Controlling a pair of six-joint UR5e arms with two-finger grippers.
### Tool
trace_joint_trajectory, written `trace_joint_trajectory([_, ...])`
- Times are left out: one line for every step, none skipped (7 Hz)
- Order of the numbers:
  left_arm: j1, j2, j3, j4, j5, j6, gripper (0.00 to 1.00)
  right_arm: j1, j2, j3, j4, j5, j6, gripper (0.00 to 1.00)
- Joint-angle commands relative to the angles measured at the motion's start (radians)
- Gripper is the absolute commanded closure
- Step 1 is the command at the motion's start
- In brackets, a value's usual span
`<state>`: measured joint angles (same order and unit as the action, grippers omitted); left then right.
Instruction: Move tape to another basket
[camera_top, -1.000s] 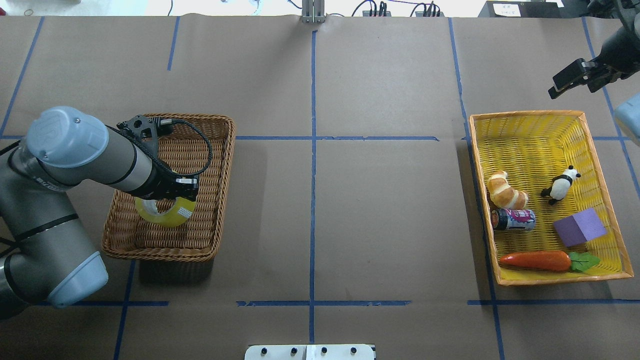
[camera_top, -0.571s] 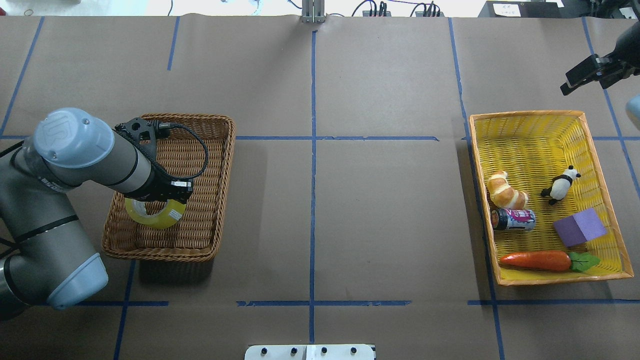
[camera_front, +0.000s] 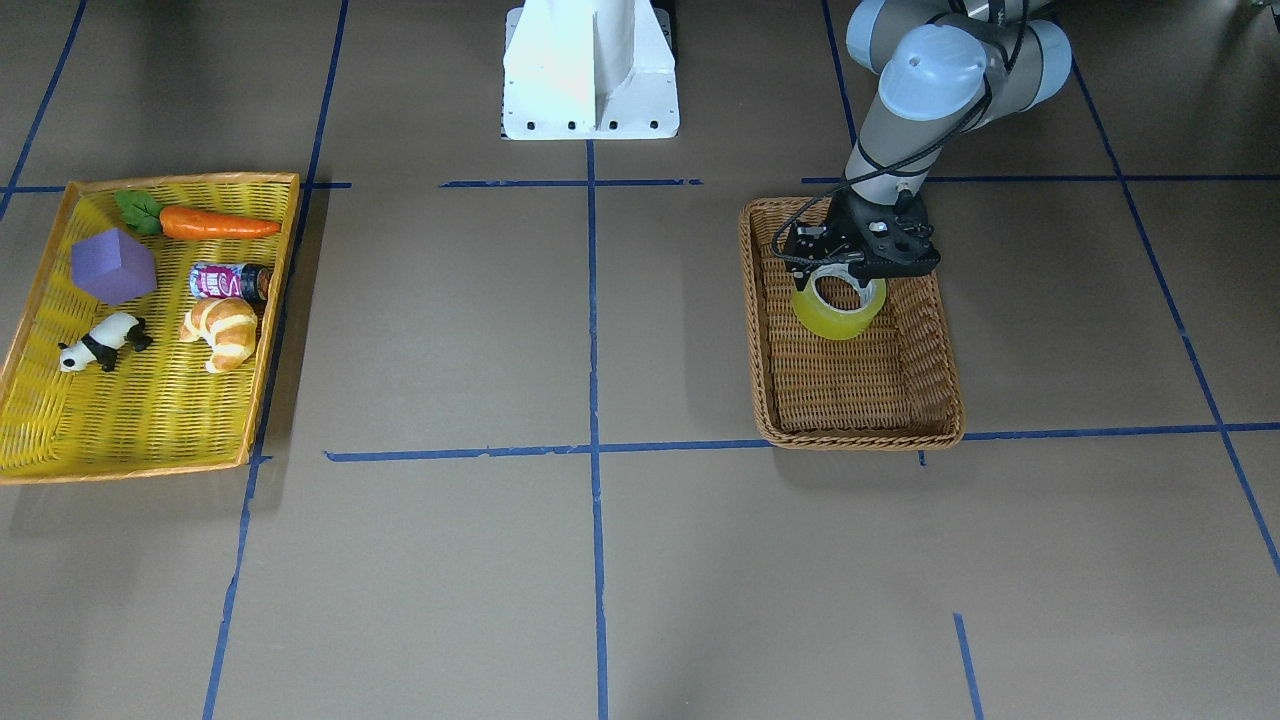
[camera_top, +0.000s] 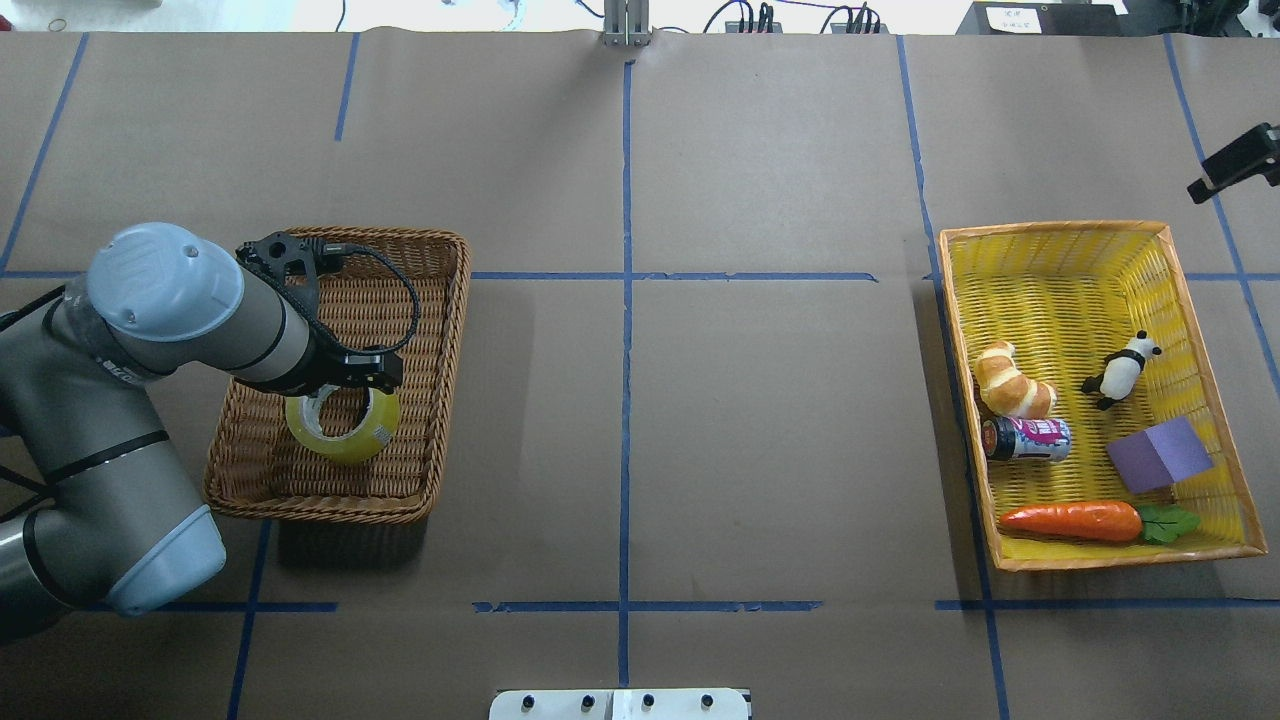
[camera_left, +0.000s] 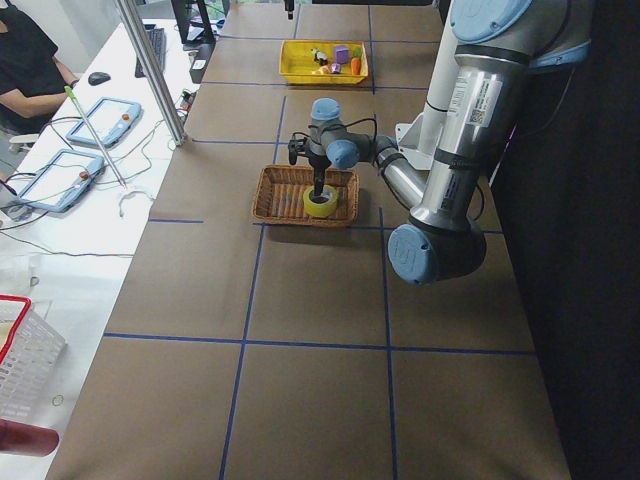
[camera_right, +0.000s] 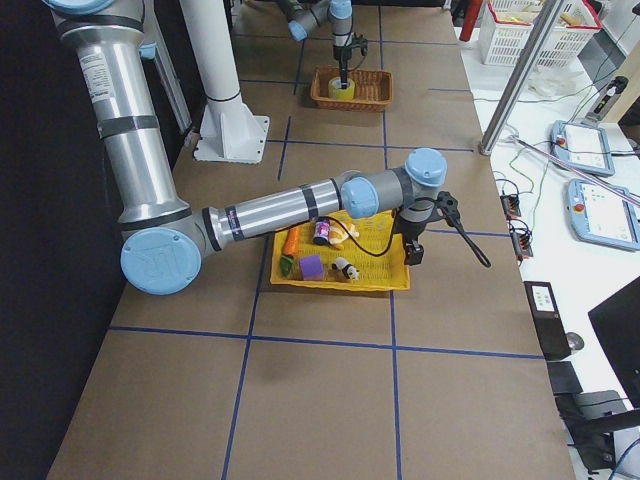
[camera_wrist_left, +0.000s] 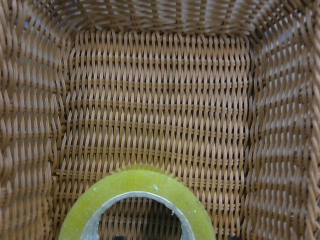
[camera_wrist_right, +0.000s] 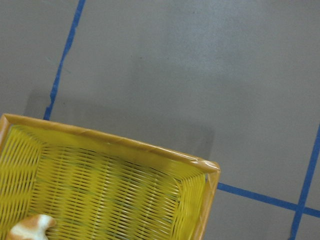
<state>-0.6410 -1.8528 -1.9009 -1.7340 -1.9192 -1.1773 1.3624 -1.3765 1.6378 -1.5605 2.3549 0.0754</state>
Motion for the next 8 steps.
trace_joint_trajectory([-0.119, 0.000, -0.017, 0.016, -0.111, 0.109, 0.00, 0.053, -0.112, -0.004, 0.005, -0.008, -0.171, 0.00])
trace_joint_trajectory([-0.225, 0.003, -0.017, 0.058, -0.217, 0.208, 0.00, 0.101, -0.166, -0.012, 0.007, -0.003, -0.207, 0.00])
trace_joint_trajectory([-0.324, 0.016, -0.012, 0.103, -0.271, 0.360, 0.00, 0.130, -0.196, -0.013, 0.007, -0.002, -0.204, 0.00])
trace_joint_trajectory([-0.397, 0.064, -0.009, 0.146, -0.288, 0.505, 0.00, 0.130, -0.191, -0.009, 0.008, -0.003, -0.201, 0.00])
trace_joint_trajectory([-0.495, 0.113, -0.001, 0.168, -0.297, 0.644, 0.00, 0.132, -0.202, -0.004, 0.008, -0.003, -0.203, 0.00])
trace_joint_trajectory([-0.575, 0.153, 0.015, 0.186, -0.376, 0.762, 0.00, 0.132, -0.204, -0.012, 0.007, -0.005, -0.198, 0.00])
trace_joint_trajectory([-0.695, 0.197, 0.072, 0.182, -0.464, 0.901, 0.00, 0.147, -0.202, -0.015, 0.005, -0.005, -0.197, 0.00])
trace_joint_trajectory([-0.779, 0.223, 0.130, 0.183, -0.489, 1.032, 0.00, 0.168, -0.210, -0.019, 0.004, 0.001, -0.192, 0.00])
